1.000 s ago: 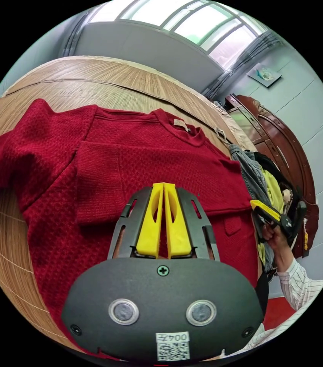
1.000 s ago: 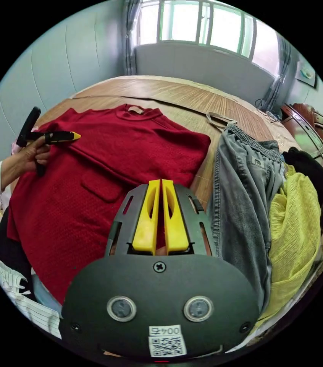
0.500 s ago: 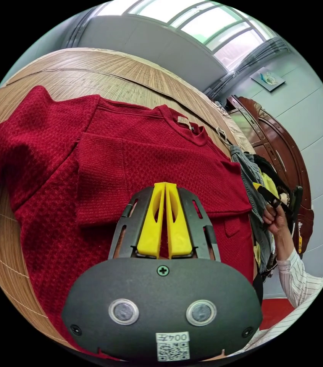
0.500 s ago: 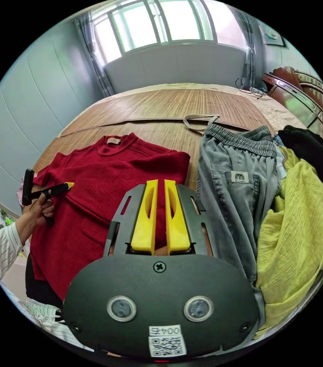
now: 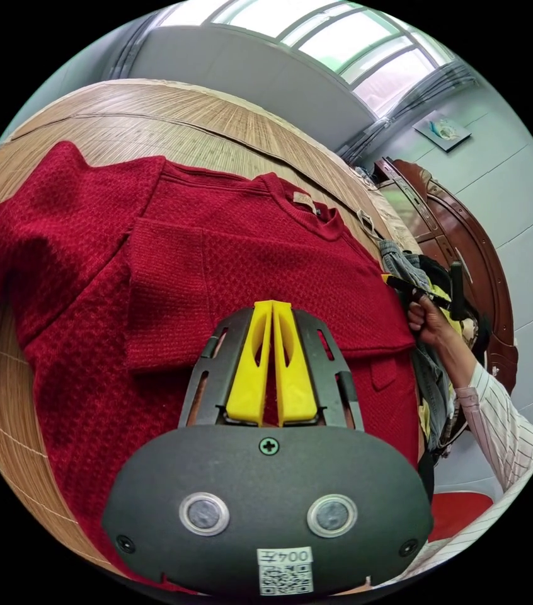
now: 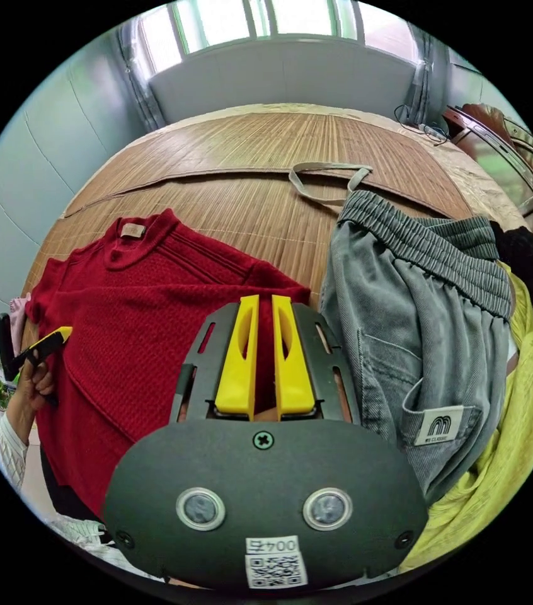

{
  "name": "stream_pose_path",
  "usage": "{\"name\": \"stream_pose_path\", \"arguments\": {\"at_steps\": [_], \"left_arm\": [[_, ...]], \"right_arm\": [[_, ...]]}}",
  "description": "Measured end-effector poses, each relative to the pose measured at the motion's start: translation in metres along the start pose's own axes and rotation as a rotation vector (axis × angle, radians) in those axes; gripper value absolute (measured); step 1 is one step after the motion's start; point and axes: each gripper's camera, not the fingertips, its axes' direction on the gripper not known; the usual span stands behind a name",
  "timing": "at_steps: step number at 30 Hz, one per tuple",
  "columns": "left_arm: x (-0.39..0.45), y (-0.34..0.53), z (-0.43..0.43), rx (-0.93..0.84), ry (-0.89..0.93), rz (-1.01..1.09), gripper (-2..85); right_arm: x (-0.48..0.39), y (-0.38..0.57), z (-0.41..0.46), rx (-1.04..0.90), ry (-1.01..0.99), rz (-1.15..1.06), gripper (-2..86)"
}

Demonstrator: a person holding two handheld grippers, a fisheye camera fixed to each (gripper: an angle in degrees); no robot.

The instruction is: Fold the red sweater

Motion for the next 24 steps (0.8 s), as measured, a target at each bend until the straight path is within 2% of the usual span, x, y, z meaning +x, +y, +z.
{"name": "stream_pose_path", "arguments": {"at_steps": [5, 10, 12, 16, 19, 24], "left_arm": [[-0.012, 0.004, -0.012, 0.001, -0.039, 0.017, 0.7], [-0.037, 0.008, -0.029, 0.000, 0.012, 0.000, 1.0], [-0.048, 0.008, -0.047, -0.002, 0.039, 0.000, 1.4], [-0.064, 0.008, -0.111, 0.072, 0.010, 0.035, 3.0], [-0.120, 0.019, -0.186, 0.200, 0.013, -0.061, 3.8], [-0.290, 0.072, -0.308, 0.432, 0.020, -0.431, 6.2]], "right_arm": [[-0.013, 0.026, -0.031, 0.068, -0.085, 0.052, 6.6], [-0.051, 0.100, -0.031, 0.124, -0.349, 0.148, 6.7], [-0.059, 0.116, -0.012, 0.114, -0.359, 0.173, 6.5], [-0.068, 0.136, 0.022, 0.100, -0.243, 0.171, 3.9], [-0.078, 0.138, 0.030, 0.103, -0.212, 0.155, 3.7], [-0.081, 0.143, 0.044, 0.108, -0.239, 0.164, 3.4]]}}
